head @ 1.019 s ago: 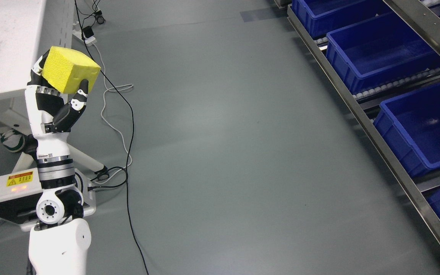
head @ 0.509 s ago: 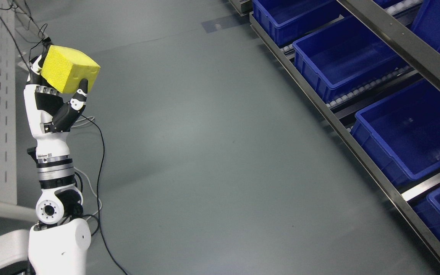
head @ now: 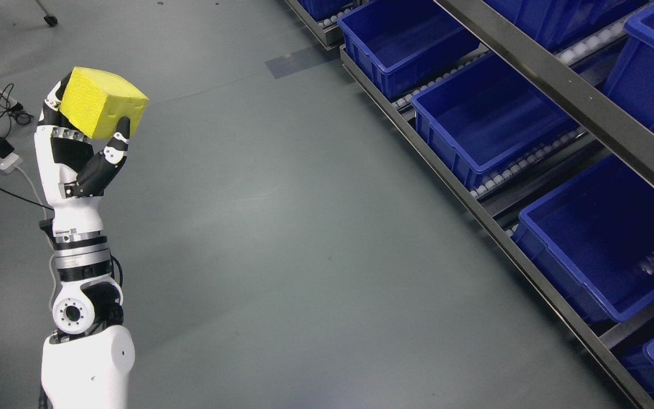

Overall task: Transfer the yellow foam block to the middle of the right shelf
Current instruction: 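Hold the cube raised in the left hand while turning toward the bin shelves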

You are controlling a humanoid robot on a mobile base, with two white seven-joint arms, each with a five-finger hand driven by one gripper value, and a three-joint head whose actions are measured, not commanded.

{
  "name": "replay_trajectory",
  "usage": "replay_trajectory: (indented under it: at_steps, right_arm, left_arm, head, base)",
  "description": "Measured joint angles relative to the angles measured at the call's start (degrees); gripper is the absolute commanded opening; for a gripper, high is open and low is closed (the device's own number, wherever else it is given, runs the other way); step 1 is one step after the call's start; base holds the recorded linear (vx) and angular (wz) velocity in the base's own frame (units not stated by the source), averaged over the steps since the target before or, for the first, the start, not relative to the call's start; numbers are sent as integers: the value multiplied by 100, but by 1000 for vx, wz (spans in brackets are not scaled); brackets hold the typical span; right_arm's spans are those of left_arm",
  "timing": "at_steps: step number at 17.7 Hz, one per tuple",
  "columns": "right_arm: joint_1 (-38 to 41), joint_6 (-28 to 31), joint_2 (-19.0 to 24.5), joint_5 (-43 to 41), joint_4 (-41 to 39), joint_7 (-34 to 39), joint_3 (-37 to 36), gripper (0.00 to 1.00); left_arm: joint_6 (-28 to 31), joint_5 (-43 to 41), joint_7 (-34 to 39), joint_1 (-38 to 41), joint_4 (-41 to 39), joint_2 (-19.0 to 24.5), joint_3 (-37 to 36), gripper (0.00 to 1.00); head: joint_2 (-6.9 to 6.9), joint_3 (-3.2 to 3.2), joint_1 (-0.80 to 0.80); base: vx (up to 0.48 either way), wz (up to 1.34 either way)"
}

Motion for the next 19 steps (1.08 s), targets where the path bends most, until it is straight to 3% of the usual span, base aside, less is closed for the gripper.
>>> replay_trajectory:
  at_steps: [19]
  right_arm:
    - [0,1,0,0,0,0,0,100]
  left_arm:
    - [8,0,0,-1,-23,0,1,41]
  head:
    - [0,0,0]
  base:
    - [378,-60]
